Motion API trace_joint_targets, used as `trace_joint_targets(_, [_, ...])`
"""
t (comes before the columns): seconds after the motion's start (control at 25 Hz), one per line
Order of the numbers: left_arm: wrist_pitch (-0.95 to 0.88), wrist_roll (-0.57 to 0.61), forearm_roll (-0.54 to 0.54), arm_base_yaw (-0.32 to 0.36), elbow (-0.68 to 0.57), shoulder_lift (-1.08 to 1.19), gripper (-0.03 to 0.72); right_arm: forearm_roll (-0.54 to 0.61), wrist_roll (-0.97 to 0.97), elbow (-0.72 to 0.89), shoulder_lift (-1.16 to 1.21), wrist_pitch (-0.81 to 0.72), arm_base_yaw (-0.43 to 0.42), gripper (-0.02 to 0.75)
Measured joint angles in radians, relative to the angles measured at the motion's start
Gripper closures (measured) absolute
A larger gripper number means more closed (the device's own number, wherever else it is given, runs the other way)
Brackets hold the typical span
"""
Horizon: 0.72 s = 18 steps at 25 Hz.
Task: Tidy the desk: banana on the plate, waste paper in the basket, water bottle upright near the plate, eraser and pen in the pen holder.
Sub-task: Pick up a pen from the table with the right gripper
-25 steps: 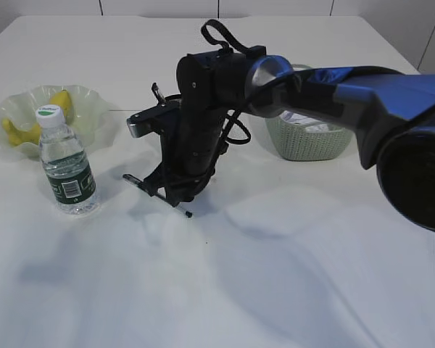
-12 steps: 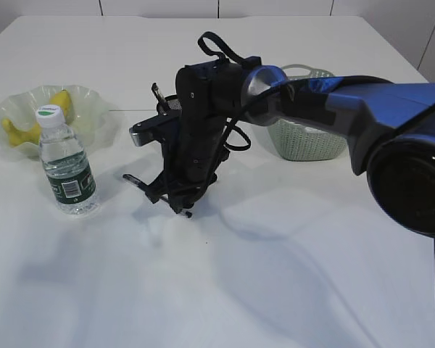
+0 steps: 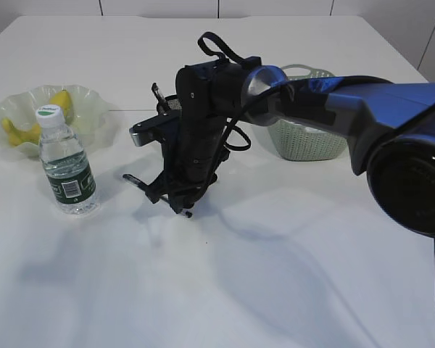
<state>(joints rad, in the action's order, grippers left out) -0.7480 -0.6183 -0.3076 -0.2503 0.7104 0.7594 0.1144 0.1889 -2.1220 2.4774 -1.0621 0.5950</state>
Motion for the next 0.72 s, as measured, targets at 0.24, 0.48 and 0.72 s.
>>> trace_joint_targets(0.24, [0.000, 0.000, 0.000, 0.000, 0.000, 0.000, 0.390, 0.000, -0.002, 0.000, 0.000, -0.001, 0.000, 0.475])
trace_joint_targets(0.48, [0.000, 0.000, 0.000, 0.000, 0.000, 0.000, 0.390, 0.010, -0.002, 0.000, 0.005, -0.001, 0.000, 0.475])
trace_joint_targets(0.72, [0.000, 0.000, 0.000, 0.000, 0.000, 0.000, 0.390, 0.013, -0.002, -0.005, 0.017, -0.003, 0.000, 0.475])
